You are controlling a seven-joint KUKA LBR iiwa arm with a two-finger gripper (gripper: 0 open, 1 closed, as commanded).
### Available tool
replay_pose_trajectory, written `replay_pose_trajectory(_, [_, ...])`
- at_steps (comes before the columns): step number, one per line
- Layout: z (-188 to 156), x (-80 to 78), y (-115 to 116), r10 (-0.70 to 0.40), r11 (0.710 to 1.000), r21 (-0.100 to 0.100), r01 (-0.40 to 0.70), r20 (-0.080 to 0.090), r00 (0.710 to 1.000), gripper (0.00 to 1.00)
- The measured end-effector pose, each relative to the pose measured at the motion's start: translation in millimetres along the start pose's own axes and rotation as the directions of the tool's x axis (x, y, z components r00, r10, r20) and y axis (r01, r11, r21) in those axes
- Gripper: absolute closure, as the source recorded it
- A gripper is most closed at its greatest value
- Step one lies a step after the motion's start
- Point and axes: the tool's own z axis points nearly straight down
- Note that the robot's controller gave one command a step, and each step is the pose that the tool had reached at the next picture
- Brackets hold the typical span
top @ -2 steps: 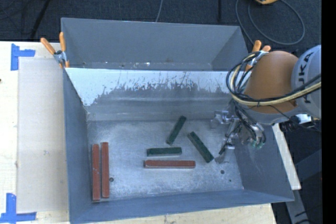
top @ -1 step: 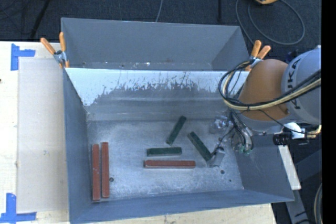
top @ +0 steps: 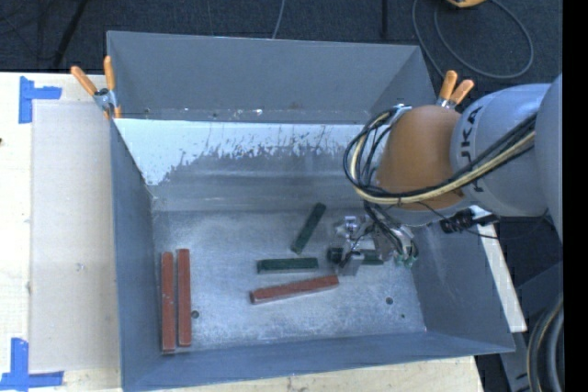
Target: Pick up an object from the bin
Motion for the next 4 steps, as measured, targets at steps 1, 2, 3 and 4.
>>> replay_pose_trajectory(1, [0, 0.0, 0, -0.001, 1.000, 0.000, 0.001, 0.000, 1.000, 1.00])
replay_pose_trajectory(2, [-142, 24.6, -18, -0.044, 0.999, 0.000, 0.044, 0.002, 0.999, 1.00])
replay_pose_trajectory(3, [-142, 25.1, -18, -0.046, 0.999, 0.000, 0.046, 0.000, 0.999, 0.00])
replay_pose_trajectory(4, [-142, 25.1, -18, -0.047, 0.999, 0.000, 0.047, 0.000, 0.999, 0.00])
